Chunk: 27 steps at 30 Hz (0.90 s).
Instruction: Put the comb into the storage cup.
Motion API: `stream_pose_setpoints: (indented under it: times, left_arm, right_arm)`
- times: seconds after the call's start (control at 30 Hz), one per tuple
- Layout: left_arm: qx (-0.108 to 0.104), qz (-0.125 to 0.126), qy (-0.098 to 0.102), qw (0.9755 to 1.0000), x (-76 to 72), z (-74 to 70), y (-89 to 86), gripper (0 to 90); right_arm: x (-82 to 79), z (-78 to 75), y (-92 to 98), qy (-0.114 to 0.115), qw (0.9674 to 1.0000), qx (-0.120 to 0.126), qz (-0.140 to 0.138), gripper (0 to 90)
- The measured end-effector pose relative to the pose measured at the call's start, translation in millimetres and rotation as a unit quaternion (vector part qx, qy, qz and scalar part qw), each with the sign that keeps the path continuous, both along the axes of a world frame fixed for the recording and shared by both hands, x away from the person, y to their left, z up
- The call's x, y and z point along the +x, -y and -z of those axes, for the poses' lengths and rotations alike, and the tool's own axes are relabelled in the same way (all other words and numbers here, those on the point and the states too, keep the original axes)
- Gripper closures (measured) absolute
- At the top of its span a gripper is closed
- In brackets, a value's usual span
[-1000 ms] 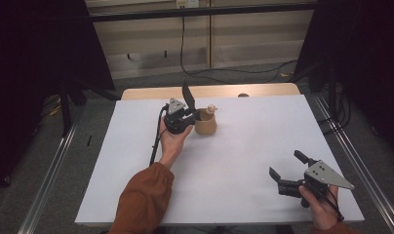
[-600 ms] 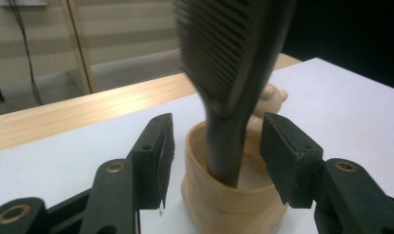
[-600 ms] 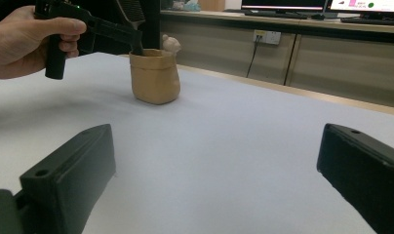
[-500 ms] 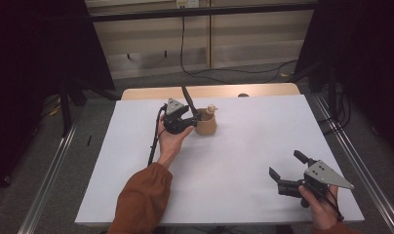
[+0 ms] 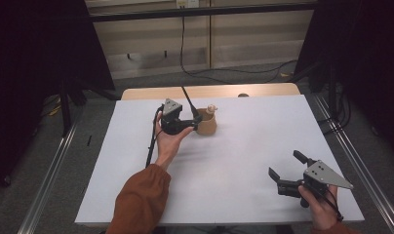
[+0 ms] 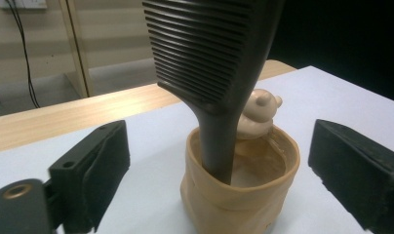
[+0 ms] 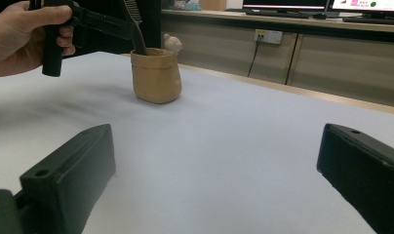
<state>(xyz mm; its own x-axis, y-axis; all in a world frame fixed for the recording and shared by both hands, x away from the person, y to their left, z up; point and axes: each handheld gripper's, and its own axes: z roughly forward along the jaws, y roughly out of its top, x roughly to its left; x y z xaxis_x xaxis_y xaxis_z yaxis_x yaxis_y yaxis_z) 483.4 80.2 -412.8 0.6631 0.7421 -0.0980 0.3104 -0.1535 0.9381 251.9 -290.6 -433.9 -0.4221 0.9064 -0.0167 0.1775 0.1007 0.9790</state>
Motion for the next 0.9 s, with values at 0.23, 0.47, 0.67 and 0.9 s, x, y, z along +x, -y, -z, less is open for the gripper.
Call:
stream_pose_setpoints:
  times: [0.23,0.47,0.67,0.9]
  left_arm:
    - [0.005,0.018,0.026,0.9995,-8.9,-3.2,-3.4,1.6]
    - [-0.011,0.013,0.034,0.9993,-15.2,-6.1,-5.5,1.9]
    - [-0.035,0.004,0.045,0.9984,-19.4,-4.5,-11.1,1.9]
    - [-0.041,0.002,0.059,0.9975,-25.7,-6.0,-17.8,2.2]
  right_arm:
    - [0.0,-0.1,-0.2,0.001,1.0,0.001,0.001,0.1]
    - [0.1,-0.2,0.3,0.001,1.0,0.001,0.002,0.1]
    - [0.3,0.0,0.2,0.001,1.0,0.001,0.002,0.1]
    - [0.3,0.6,1.3,0.0,1.0,0.001,0.005,0.1]
